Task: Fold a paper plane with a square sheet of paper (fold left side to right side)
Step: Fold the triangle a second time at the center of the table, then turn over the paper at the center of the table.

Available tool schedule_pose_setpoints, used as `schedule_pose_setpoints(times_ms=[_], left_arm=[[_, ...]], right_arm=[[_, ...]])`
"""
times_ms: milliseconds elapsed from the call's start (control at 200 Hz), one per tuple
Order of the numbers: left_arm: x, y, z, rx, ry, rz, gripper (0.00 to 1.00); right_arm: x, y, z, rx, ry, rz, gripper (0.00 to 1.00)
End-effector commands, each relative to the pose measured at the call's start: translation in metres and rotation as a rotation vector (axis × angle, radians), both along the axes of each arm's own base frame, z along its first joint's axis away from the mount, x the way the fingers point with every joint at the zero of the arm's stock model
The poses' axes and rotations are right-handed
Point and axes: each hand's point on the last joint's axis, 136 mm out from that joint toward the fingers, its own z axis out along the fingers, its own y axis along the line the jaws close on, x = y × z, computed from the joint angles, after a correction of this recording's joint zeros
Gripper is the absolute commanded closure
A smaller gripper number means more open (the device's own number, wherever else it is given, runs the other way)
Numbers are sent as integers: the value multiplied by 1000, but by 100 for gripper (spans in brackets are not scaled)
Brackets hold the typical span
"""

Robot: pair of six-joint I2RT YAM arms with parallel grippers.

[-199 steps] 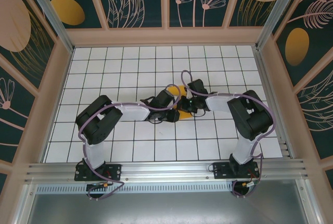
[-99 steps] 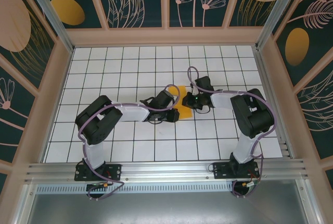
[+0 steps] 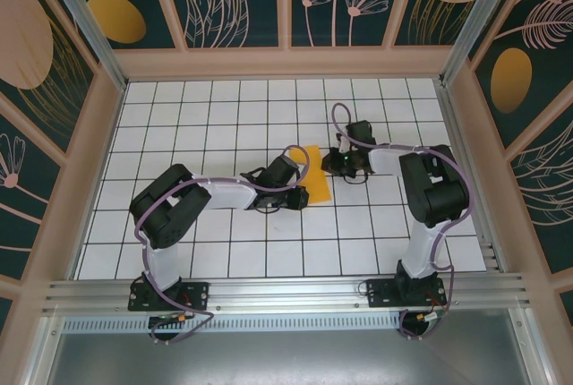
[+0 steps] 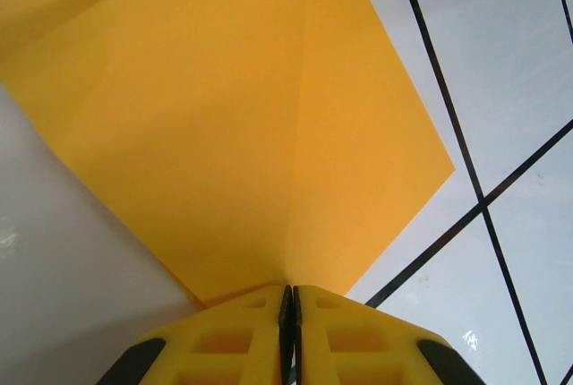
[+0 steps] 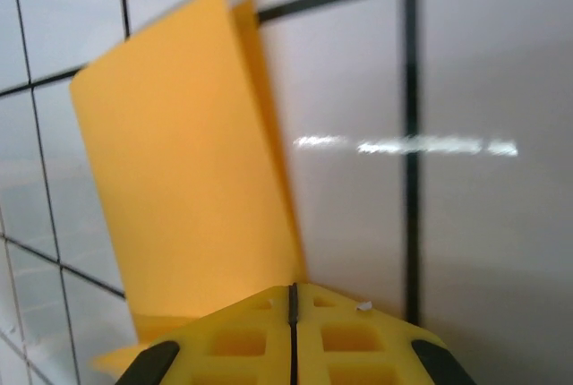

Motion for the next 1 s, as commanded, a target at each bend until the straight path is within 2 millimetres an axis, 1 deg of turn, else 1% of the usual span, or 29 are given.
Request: schedule_pose_setpoints(times_ms=[0, 40, 95, 140, 190, 245, 290, 315, 325, 335, 385, 475, 535, 616, 656, 691, 701, 721, 726, 741, 821, 876, 951, 996], left_arm=[[-27, 50, -50, 209, 131, 45, 85], [-27, 47, -46, 192, 126, 39, 84], [-24, 39, -31, 146, 110, 31, 78], [-20, 32, -14, 106, 87, 24, 73], [-15, 25, 7, 61, 58, 16, 68], [-9, 22, 30, 25, 25, 15, 63], [-4, 23, 45, 7, -1, 20, 59], [-1, 26, 47, 6, -5, 29, 58], [0, 26, 56, -10, -22, 31, 57], [2, 27, 61, -17, -29, 35, 56], [8, 34, 69, -35, -41, 56, 53], [15, 47, 71, -61, -39, 82, 49], [19, 48, 71, -86, -33, 75, 48], [25, 42, 71, -114, -37, 53, 47], [28, 39, 68, -115, -30, 43, 47], [31, 35, 70, -125, -35, 32, 47], [30, 35, 61, -114, -19, 28, 47], [29, 35, 53, -103, -6, 21, 47], [32, 32, 57, -111, -14, 20, 47], [36, 28, 59, -116, -21, 15, 47], [42, 21, 49, -113, -7, -2, 46], [46, 16, 41, -110, 4, -9, 48], [52, 14, 32, -96, 13, -2, 55], [56, 14, 29, -93, 10, 10, 59]], right_arm=[[14, -13, 2, -45, -32, -22, 90], [14, -14, 6, -39, -42, -23, 90], [15, -14, 17, -28, -77, -26, 89], [14, -17, 27, -18, -106, -35, 88], [12, -20, 38, -5, -134, -47, 80], [8, -25, 48, 16, -163, -58, 74], [4, -28, 56, 38, -185, -64, 68], [1, -29, 60, 52, -195, -68, 66], [0, -30, 61, 57, -199, -69, 65], [-2, -30, 62, 63, -201, -69, 63], [-8, -32, 68, 95, -216, -74, 58], [-23, -32, 72, 147, -227, -70, 48], [-31, -30, 73, 180, -225, -61, 45], [-41, -26, 71, 223, -211, -49, 43], [-45, -24, 70, 237, -203, -48, 43], [-48, -24, 68, 245, -197, -50, 42], [-49, -24, 68, 246, -197, -49, 42], [-50, -23, 67, 249, -194, -50, 42], [-50, -23, 67, 249, -195, -49, 42], [-51, -23, 66, 250, -192, -52, 42], [-54, -23, 63, 251, -186, -53, 42], [-55, -21, 62, 254, -176, -52, 42], [-57, -16, 60, 263, -165, -36, 42], [-58, -11, 60, 265, -160, -23, 42]])
